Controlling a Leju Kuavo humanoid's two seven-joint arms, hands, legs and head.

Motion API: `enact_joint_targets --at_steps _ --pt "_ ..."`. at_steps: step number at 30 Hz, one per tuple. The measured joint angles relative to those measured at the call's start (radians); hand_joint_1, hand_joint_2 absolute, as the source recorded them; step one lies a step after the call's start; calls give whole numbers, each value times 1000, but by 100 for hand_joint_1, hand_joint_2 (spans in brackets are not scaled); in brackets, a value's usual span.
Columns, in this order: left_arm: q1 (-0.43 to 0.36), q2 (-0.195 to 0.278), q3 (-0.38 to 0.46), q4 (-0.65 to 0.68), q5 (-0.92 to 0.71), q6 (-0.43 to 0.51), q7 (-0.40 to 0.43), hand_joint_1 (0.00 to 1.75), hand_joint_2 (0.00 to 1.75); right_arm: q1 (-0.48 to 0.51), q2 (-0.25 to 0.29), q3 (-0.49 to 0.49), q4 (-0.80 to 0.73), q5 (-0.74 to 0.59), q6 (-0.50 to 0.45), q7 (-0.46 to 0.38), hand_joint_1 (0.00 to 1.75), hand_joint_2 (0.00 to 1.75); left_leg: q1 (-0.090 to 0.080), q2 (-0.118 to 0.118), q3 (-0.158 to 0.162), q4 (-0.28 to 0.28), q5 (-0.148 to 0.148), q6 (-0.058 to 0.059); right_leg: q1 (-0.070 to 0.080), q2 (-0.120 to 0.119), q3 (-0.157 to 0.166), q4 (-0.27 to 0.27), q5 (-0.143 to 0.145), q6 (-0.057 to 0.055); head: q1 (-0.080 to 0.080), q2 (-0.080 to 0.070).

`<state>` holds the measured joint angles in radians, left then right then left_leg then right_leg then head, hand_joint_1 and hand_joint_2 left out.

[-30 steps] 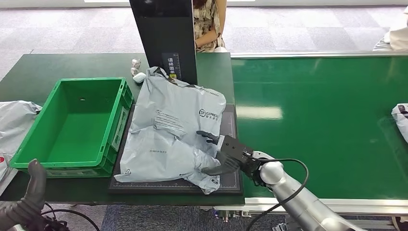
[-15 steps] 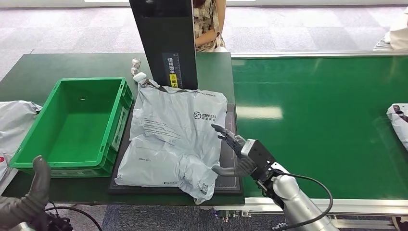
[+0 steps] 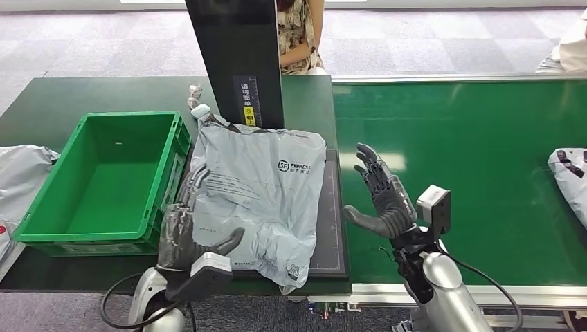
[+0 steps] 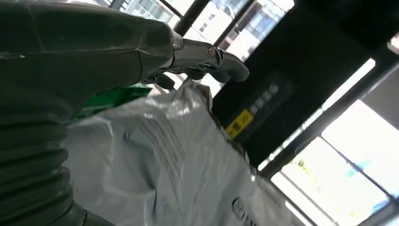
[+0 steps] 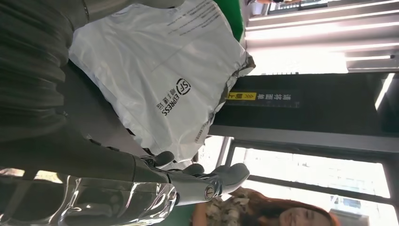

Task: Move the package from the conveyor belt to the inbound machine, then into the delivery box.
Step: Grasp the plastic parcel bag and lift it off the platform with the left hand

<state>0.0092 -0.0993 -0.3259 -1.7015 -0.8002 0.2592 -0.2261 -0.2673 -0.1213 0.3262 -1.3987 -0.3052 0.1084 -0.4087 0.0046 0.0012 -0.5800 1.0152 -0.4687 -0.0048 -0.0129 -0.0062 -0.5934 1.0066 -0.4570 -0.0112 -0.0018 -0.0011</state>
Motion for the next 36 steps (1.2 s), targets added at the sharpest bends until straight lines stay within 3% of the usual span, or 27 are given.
enact_joint_targets --at_steps 6,13,25,27,29,31,36 --pt "-129 38 -90 250 -25 -23 51 0 175 -1 14 -11 -3 -6 8 -3 0 175 0 0 0 0 1 0 0 0 0 1 0 0 0 0" --pt "-228 78 -127 407 -35 -31 65 0 175 -1 18 -16 -22 -10 8 -11 0 175 0 0 0 0 1 0 0 0 0 1 0 0 0 0" --pt "-304 113 -169 606 -23 -31 66 0 175 3 19 -24 -69 -23 -14 -17 0 175 0 0 1 0 1 0 0 0 1 1 0 0 0 0" --pt "-311 118 -172 616 -23 -29 66 17 175 6 19 -26 -73 -26 -18 -18 0 175 0 0 1 0 1 0 0 0 1 1 0 0 0 0" --pt "-317 123 -175 622 -23 -29 66 103 175 8 19 -29 -77 -27 -23 -18 0 175 0 0 1 0 1 -1 0 0 1 1 0 -1 0 0" --pt "-323 129 -179 625 -24 -34 66 174 175 10 19 -30 -81 -27 -27 -18 0 175 0 0 1 0 1 -1 0 0 1 1 1 -1 0 0" --pt "-332 141 -191 627 -35 -44 69 175 175 15 20 -31 -89 -27 -31 -18 0 175 1 0 1 0 3 -2 0 0 1 1 1 -1 0 0"
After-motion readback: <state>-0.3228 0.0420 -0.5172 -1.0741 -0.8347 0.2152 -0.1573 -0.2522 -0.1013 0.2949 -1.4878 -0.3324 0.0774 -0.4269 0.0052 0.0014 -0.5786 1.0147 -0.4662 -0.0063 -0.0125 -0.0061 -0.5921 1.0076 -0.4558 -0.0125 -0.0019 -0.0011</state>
